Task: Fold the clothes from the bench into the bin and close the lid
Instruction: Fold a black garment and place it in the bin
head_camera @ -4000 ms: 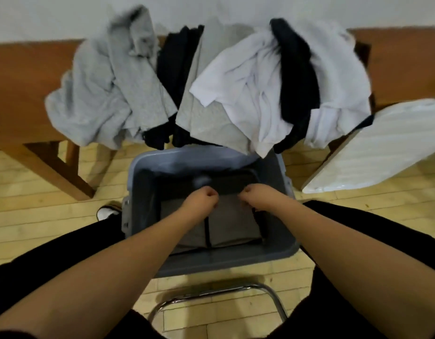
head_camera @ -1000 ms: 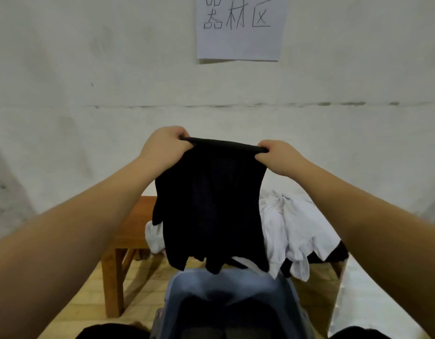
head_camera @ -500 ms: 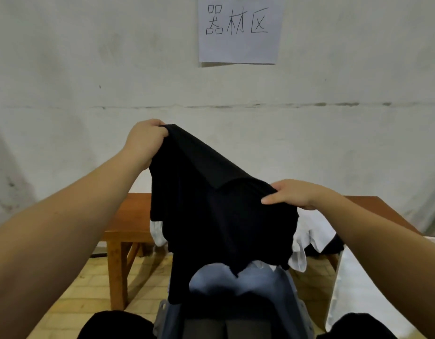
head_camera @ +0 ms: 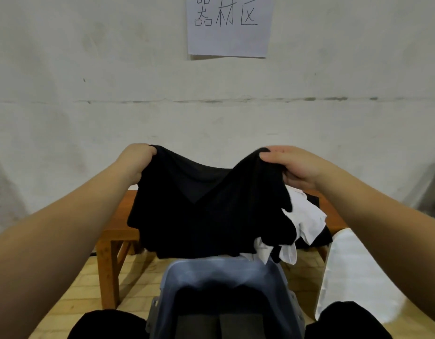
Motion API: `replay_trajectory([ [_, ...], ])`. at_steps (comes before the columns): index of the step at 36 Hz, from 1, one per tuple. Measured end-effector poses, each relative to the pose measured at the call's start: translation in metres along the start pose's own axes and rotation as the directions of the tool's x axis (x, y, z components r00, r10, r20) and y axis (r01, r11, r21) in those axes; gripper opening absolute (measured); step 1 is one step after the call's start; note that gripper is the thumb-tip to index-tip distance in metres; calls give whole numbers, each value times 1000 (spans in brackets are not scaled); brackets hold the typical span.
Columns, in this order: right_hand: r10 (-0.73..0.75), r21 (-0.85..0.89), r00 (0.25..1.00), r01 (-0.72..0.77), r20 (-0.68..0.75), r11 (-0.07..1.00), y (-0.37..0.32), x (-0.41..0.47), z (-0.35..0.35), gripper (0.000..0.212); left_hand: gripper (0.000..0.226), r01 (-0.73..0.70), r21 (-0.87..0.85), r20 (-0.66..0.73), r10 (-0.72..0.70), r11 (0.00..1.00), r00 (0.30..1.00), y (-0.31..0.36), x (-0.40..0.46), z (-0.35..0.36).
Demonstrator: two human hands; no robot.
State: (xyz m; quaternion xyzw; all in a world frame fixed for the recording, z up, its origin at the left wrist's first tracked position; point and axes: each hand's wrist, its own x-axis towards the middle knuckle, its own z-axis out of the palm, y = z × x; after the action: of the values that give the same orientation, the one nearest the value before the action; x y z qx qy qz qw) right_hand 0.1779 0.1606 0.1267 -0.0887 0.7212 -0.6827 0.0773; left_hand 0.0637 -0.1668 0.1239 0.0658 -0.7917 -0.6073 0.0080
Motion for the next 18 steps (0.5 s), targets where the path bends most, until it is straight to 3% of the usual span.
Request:
replay_trajectory([
  [9,-145,258,955,214,-259,942,-47,24,56,14,18,-103,87,255,78,991,964,-14,-17,40],
  [15,-110,341,917,251,-383,906,-59,39,70,11,54,-284,6,327,267,959,907,-21,-61,60],
  [18,-67,383,905,244,-419,891,-58,47,75,10,80,-230,-105,400,253,967,881,-27,-89,67],
])
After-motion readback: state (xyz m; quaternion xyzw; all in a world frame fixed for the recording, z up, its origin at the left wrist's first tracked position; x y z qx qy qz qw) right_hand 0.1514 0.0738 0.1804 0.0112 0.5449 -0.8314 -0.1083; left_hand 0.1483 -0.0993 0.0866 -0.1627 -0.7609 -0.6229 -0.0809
